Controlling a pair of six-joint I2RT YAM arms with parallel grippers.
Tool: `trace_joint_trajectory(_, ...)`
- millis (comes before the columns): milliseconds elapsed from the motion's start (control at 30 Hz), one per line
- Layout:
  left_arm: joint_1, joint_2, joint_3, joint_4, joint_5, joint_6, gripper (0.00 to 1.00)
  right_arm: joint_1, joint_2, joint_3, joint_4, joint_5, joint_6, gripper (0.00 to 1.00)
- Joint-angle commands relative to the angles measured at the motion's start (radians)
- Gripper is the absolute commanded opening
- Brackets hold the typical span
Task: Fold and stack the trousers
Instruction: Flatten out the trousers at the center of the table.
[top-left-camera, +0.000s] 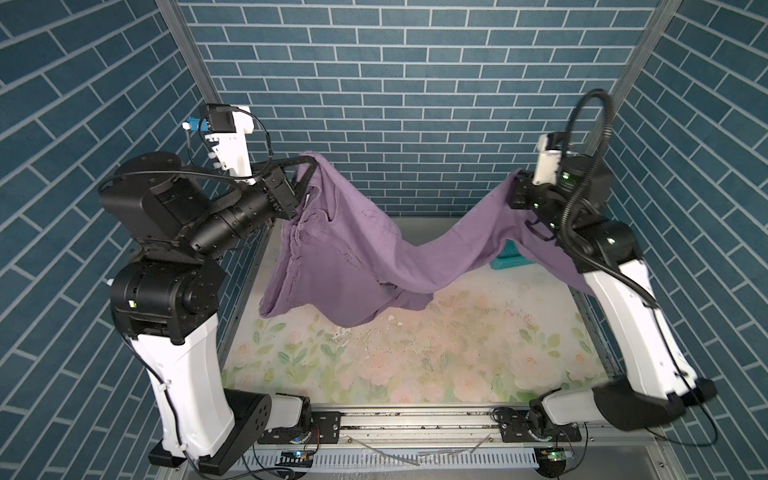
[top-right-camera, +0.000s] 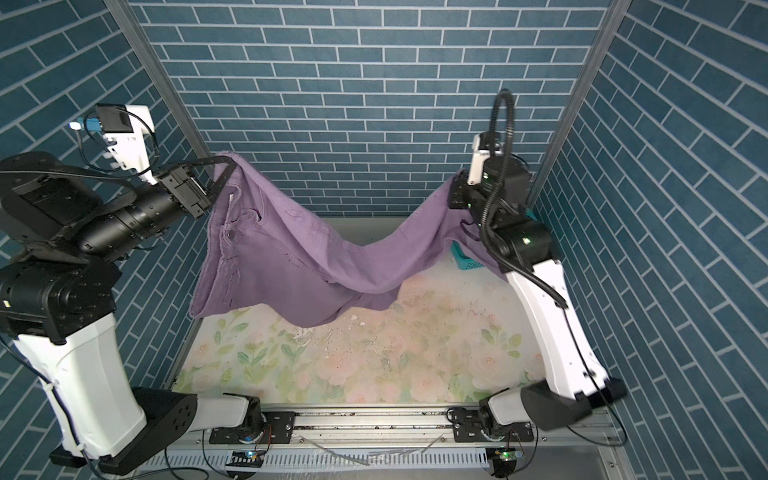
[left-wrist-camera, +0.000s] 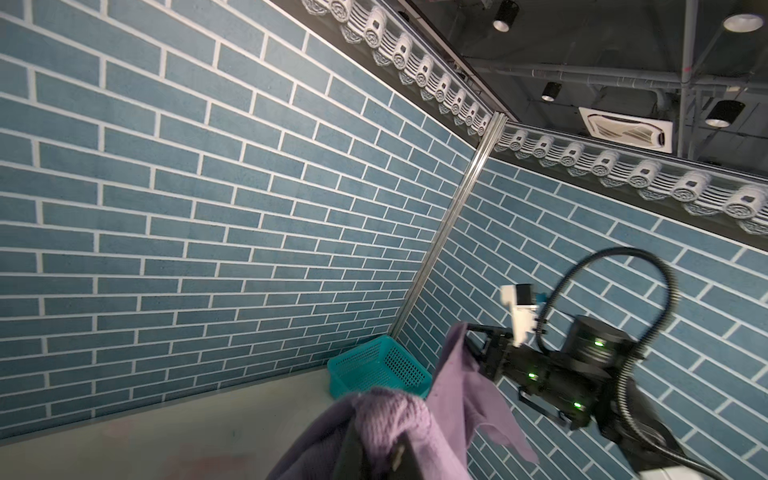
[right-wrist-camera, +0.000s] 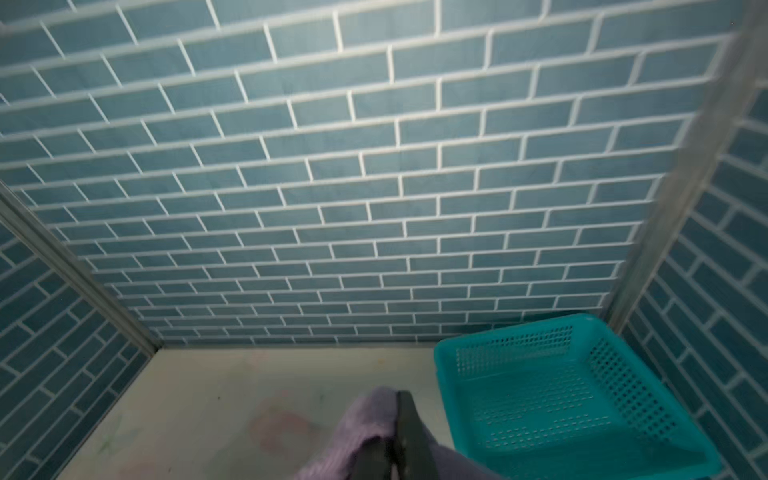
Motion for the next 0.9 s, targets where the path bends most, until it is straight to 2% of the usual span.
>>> trace_joint_trajectory(0,-0.001,-0.011,-0.008,-0.002,-0.053,0.039,0.00,0.008,0.192,0.180,-0.071,-0.191,0.071,0.00)
trace_joint_trajectory(133,-0.001,-0.043,-0.078,-0.007,-0.098,0.063,0.00,0.059,0.389,0.334,-0.106,-0.262,0.091,0.00)
trace_joint_trajectory(333,0.000,-0.053,-0.136,-0.002,-0.134,0.081,0.00,0.159,0.550,0.283,-0.121,-0.341,0.090,0.00)
trace_joint_trajectory(433,0.000,-0.054,-0.171,0.011,-0.139,0.079,0.00,0.187,0.554,0.129,-0.075,-0.360,0.105,0.00)
trace_joint_trajectory(633,0.004,-0.077,-0.252,0.042,-0.155,0.085,0.00,0.191,0.394,-0.410,0.108,-0.362,0.188,0.00)
trace_joint_trajectory(733,0.006,-0.090,-0.304,0.060,-0.155,0.084,0.00,0.185,0.266,-0.634,0.122,-0.276,0.205,0.00)
trace_joint_trajectory(867,0.008,-0.134,-0.480,0.149,-0.146,0.043,0.00,0.123,0.017,-0.884,0.076,-0.099,0.259,0.00)
